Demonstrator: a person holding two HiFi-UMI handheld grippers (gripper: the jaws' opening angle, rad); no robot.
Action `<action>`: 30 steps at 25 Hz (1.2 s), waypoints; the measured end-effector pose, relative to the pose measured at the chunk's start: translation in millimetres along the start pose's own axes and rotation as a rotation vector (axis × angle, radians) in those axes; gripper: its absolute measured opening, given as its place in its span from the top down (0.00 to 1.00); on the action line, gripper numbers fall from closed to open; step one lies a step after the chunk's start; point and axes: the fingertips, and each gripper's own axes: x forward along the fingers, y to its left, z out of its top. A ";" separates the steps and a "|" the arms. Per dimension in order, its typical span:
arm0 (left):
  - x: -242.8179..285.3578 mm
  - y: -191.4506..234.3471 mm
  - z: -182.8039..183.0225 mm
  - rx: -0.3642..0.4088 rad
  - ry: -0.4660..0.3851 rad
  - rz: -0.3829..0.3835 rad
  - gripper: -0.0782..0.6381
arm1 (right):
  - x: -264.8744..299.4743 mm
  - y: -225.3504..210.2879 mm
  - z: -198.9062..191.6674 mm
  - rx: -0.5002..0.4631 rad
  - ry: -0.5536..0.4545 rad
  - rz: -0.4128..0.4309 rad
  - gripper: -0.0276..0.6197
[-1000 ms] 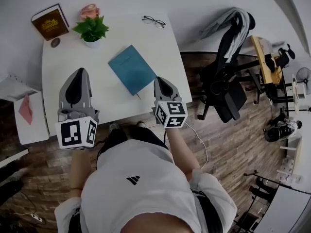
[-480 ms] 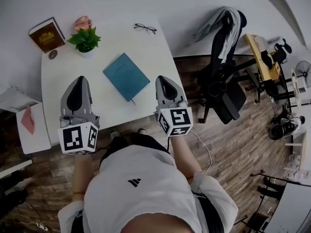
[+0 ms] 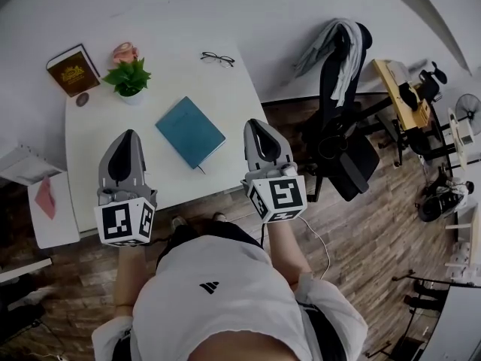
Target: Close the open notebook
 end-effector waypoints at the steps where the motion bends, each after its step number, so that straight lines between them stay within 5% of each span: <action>1: 0.3 -1.6 0.6 0.001 -0.001 -0.001 0.88 | -1.5 -1.4 4.5 0.000 -0.010 0.000 0.96; 30: -5.4 -53.5 11.8 0.025 -0.015 0.030 0.88 | -48.7 -40.2 42.2 -0.019 -0.103 0.024 0.97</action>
